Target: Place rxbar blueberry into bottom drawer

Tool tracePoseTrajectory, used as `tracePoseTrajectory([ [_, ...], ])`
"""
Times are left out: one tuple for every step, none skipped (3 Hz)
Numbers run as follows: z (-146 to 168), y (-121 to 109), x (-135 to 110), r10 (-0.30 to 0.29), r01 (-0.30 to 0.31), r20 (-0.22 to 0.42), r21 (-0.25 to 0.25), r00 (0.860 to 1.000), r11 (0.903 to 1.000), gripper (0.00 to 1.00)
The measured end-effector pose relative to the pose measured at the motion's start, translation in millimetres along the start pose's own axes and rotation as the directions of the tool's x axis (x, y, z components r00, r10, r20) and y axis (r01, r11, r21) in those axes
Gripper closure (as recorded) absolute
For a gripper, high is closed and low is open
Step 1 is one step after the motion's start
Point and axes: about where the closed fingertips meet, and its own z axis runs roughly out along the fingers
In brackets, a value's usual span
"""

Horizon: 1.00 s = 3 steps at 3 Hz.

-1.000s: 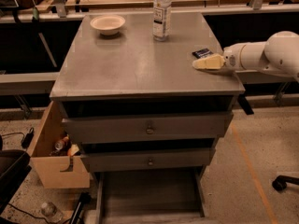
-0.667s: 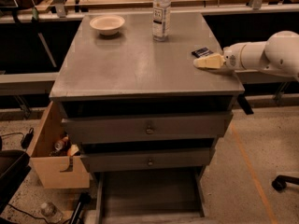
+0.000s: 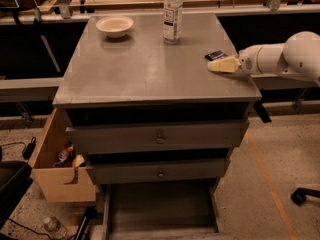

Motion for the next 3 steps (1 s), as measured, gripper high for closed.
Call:
tracePoseTrajectory([
  [-0.2,0.0,-0.3,0.000,0.000,0.000,0.000,1.000,1.0000,1.00],
  [-0.3,0.1,-0.6,0.000,0.000,0.000,0.000,1.000,1.0000,1.00],
  [-0.4,0.1,-0.8,0.000,0.000,0.000,0.000,1.000,1.0000,1.00],
])
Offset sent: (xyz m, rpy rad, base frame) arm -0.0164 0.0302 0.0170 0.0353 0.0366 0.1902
